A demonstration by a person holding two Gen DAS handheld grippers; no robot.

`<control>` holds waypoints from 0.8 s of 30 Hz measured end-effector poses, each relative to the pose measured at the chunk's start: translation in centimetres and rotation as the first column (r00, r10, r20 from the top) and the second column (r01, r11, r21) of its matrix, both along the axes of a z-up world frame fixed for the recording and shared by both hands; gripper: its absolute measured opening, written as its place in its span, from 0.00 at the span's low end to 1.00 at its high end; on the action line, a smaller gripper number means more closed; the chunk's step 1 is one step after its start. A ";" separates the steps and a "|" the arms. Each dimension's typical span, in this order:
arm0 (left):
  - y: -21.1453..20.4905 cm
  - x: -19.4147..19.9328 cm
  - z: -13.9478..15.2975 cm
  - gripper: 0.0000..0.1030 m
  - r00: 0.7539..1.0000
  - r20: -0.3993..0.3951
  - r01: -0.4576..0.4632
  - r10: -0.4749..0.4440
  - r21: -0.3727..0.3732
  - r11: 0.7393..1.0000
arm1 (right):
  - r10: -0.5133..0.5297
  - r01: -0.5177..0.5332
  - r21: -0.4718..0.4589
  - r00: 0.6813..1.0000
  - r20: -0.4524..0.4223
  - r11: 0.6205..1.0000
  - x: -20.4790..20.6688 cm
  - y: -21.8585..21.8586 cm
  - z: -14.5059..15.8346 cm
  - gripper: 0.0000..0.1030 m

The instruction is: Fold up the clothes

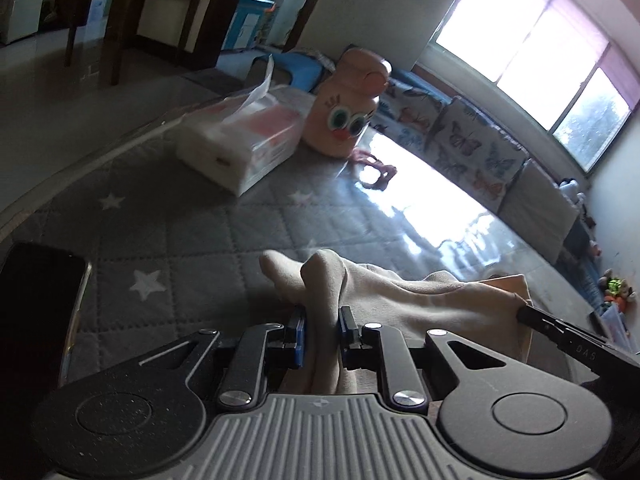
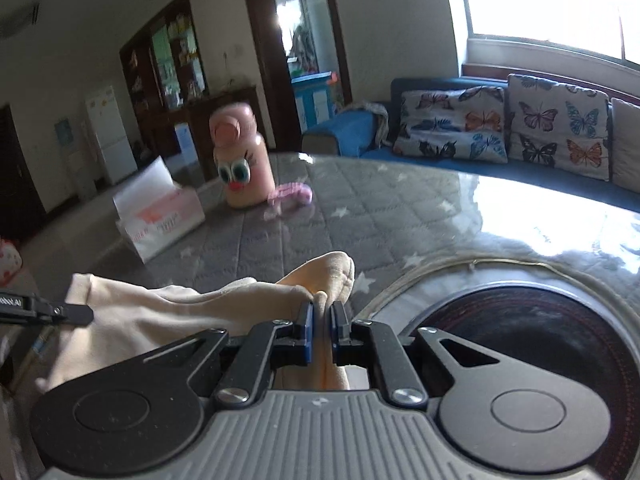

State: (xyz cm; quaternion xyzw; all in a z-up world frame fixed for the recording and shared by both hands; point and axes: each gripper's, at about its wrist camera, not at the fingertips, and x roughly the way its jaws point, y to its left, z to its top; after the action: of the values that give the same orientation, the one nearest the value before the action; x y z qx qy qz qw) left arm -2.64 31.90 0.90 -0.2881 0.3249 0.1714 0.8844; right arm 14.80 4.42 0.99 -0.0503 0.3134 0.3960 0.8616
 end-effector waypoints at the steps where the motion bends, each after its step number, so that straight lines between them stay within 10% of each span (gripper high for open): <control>1: 0.2 0.0 -0.2 0.17 1.000 -0.008 -0.003 0.003 -0.001 1.000 | 0.004 -0.004 -0.006 1.000 -0.004 1.000 0.1 0.3 -0.2 0.07; 24: -1.3 3.6 0.4 0.30 0.996 -0.033 0.092 -0.088 0.136 0.986 | 0.167 -0.168 -0.049 0.986 -0.015 0.985 -0.3 6.1 -0.5 0.13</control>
State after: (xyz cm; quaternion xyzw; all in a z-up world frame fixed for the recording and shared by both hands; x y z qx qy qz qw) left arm 0.99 30.56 1.30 -0.2094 0.3367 0.1571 0.9045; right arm 14.47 10.51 0.46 -0.0960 0.3224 0.4594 0.8221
